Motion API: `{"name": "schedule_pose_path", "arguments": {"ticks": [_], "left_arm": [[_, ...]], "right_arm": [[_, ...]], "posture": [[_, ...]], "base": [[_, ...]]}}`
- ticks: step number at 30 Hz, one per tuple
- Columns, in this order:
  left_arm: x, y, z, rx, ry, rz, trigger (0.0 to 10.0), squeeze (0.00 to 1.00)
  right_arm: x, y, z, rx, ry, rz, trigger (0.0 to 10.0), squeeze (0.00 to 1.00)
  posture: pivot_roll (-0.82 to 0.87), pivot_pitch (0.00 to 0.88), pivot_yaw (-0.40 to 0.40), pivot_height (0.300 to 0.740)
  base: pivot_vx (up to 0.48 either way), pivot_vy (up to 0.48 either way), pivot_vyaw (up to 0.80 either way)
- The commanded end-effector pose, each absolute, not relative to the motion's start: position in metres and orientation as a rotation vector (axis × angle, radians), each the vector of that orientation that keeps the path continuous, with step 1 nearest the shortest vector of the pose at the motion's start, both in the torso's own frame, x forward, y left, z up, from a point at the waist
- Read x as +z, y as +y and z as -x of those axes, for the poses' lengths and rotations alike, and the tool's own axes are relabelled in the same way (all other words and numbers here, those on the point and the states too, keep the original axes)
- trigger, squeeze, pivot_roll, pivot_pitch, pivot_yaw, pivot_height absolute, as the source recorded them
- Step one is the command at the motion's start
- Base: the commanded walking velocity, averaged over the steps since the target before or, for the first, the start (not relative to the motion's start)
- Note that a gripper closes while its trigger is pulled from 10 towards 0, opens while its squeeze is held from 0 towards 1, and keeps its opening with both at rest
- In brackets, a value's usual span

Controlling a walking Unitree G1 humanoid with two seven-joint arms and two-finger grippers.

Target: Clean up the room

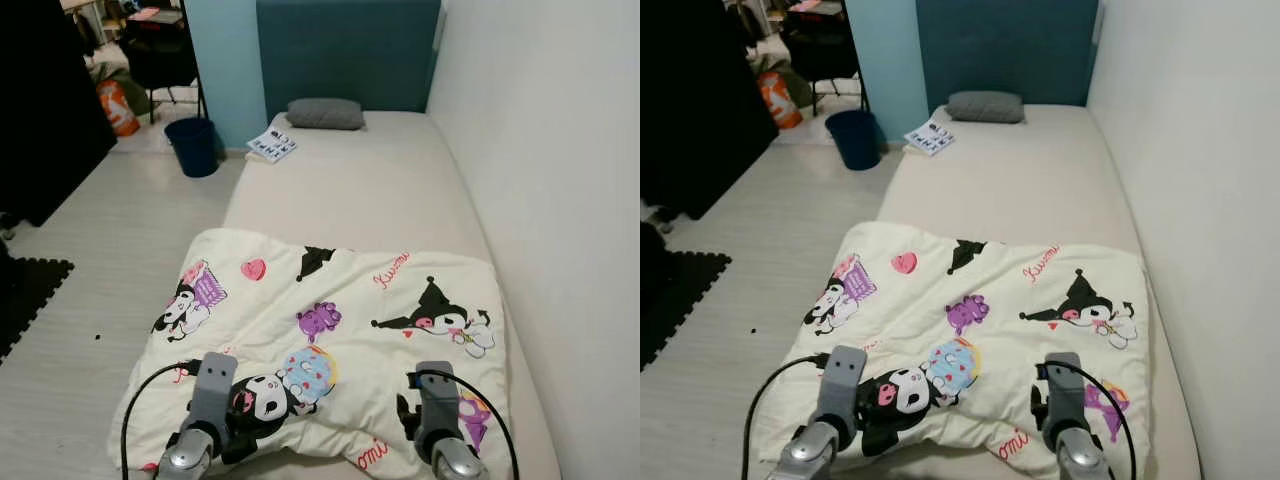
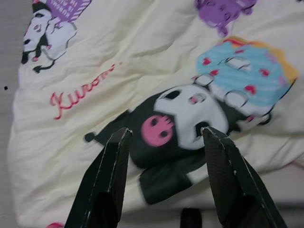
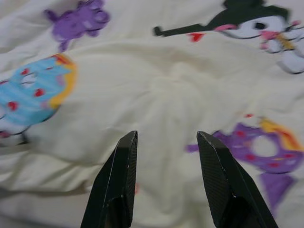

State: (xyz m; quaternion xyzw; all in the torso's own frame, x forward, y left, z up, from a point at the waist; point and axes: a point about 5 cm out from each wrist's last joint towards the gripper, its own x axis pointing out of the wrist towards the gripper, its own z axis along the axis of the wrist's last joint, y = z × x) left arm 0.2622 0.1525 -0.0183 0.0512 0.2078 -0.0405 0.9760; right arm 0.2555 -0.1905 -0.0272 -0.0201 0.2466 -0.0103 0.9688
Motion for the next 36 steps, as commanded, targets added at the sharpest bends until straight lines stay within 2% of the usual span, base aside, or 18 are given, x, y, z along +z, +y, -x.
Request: {"name": "schedule_pose_path", "arguments": {"ticks": [1, 36], "left_arm": [[-0.0218, 0.1533, -0.2594, -0.077, 0.440, -0.097, 10.0, 0.00], [-0.0218, 0.1469, -0.2575, -0.120, 0.425, -0.084, 10.0, 0.00]], "right_arm": [[-0.0317, -0.1912, -0.2515, -0.036, 0.531, 0.025, 10.0, 0.00], [-0.0356, -0.1933, -0.2465, -0.040, 0.559, 0.043, 10.0, 0.00]], "posture": [[0.00, 0.079, 0.001, 0.734], [-0.02, 0.082, 0.002, 0.734]], "base": [[0.000, 0.000, 0.00], [0.000, 0.000, 0.00]]}}
